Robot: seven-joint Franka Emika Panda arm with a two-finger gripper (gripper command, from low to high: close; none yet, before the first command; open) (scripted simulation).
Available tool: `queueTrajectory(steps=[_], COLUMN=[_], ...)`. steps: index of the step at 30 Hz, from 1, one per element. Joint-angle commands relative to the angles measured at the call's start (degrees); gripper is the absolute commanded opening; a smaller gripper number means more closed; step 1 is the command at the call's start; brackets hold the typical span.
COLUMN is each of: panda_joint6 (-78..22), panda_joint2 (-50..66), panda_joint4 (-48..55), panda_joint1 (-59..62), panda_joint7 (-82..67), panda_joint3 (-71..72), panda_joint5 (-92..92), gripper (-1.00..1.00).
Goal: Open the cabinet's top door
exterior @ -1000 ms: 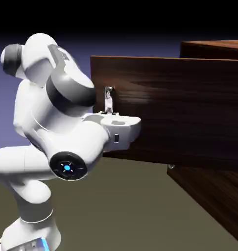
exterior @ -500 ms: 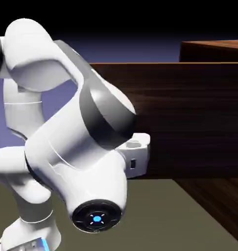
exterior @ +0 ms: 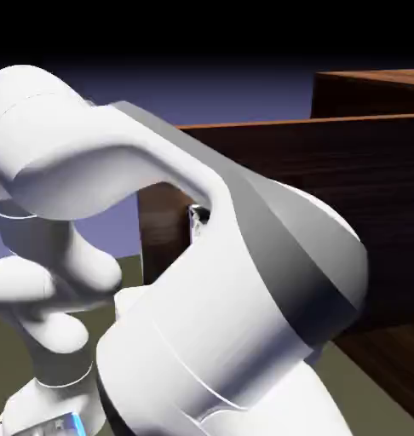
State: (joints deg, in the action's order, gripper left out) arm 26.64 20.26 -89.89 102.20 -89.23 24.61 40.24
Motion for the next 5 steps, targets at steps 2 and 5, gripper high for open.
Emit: queueTrajectory(steps=[2,5], panda_joint6=[-1.27,-3.36], panda_joint2=[3.15,7.71], panda_joint4=[4.15,10.38], panda_joint1=[-0.75,-2.04], panda_joint7=[1.40,3.78], panda_joint3=[0.27,0.58], panda_joint5=[-0.26,-0.22], gripper=[-1.00,-1.00])
